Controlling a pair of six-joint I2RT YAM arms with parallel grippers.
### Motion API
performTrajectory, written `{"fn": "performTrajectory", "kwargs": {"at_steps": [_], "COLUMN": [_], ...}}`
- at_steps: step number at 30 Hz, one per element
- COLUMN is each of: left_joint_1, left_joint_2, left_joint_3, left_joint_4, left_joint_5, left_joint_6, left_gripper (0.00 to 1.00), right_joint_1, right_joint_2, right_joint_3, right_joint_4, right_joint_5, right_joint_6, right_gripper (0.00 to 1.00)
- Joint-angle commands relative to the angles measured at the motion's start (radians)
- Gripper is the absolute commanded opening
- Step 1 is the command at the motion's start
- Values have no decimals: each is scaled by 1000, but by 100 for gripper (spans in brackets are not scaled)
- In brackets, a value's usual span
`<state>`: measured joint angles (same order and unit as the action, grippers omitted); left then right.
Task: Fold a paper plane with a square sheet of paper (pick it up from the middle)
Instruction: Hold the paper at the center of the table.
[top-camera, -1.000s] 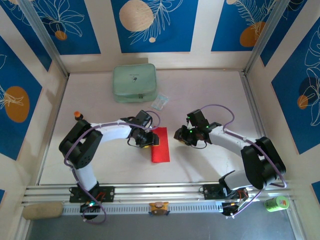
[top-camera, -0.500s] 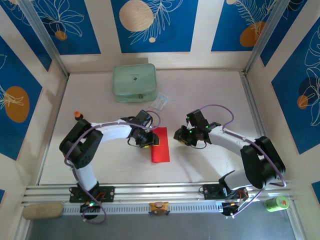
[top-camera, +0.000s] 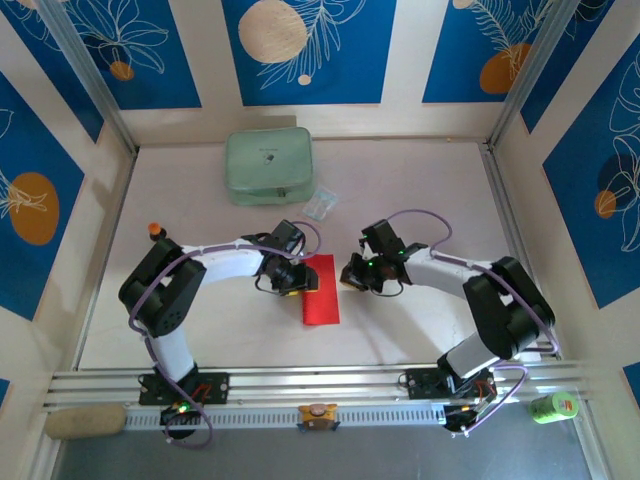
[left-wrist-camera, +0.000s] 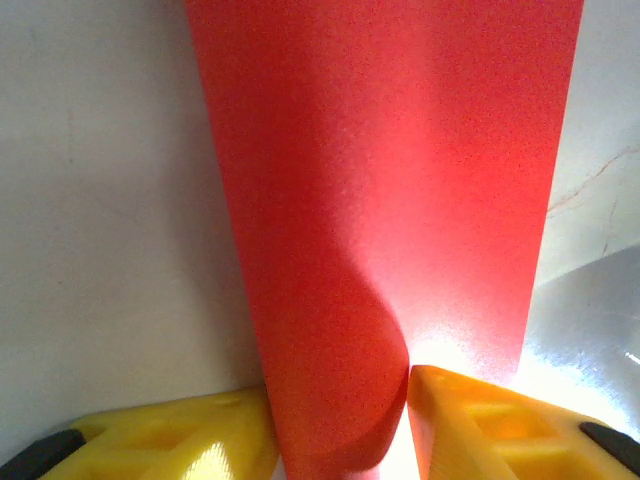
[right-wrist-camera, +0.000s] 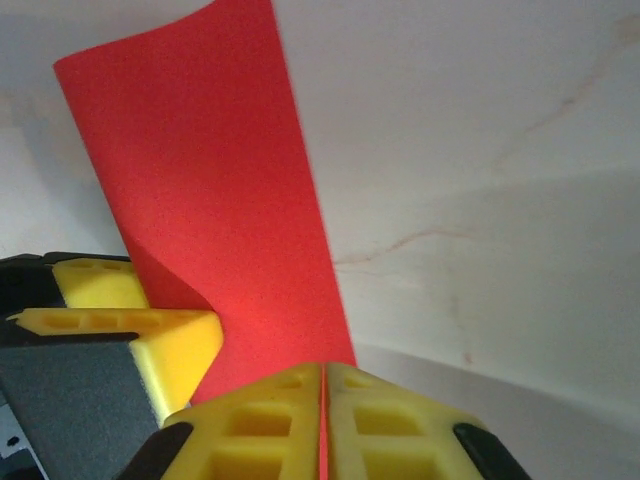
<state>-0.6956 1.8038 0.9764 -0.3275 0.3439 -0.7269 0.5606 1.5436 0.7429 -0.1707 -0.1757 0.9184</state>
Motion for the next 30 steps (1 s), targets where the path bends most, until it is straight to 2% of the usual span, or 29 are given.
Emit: {"fn": "performTrajectory", "kwargs": {"at_steps": [1,6,15,24,30], "left_joint_1": [-19,-19,-19,-21,-20], "left_joint_2": [149,153,155,124,-42], "left_joint_3": [-59,-56,-59,-60,-39], "left_joint_4": [39,38,42,44,27], "left_joint_5": [-104,-102,-104,-86,-94], "left_joint_6": [23,26,24,7,-8], "left_gripper": [47,47,47,48,54], "right_joint_1": [23,56,73,71,71], "right_joint_2": [49,130,201,232,204], "right_joint_3": [44,101,97,56,49], "right_joint_4": [55,41,55,-41,-55], "right_joint_5": [-61,-61,-110,-2,91], "right_joint_6": [-24,-43,-70,-156,-301], "right_gripper": [7,0,0,0,0]}}
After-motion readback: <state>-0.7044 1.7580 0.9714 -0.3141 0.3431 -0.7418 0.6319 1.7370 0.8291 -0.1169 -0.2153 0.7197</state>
